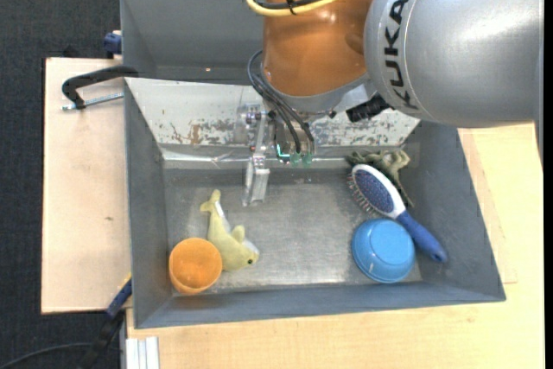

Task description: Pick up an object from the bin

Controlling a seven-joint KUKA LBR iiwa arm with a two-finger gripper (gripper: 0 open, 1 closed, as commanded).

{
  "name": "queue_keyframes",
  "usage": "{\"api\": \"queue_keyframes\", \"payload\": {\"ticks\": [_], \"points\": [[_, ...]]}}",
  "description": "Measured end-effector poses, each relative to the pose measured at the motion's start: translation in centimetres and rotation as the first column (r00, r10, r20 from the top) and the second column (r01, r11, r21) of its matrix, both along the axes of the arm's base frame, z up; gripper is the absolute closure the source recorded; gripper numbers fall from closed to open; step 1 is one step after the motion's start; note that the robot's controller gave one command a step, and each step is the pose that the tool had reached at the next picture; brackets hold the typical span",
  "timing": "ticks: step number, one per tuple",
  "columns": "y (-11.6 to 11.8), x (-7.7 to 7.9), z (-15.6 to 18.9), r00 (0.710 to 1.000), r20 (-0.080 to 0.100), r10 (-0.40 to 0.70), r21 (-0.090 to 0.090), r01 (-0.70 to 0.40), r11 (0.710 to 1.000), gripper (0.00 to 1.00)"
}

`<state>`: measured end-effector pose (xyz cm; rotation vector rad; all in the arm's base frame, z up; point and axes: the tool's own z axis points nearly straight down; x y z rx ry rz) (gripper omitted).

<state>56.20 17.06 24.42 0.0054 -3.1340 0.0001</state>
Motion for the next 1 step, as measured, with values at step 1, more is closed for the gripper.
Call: {"api": "queue_keyframes", "payload": {"ticks": [1], "points": [[-0.71,-1.05,-4.64,0.979,0.004,0.204,0.0,-0.204,0.979,0.0]]}}
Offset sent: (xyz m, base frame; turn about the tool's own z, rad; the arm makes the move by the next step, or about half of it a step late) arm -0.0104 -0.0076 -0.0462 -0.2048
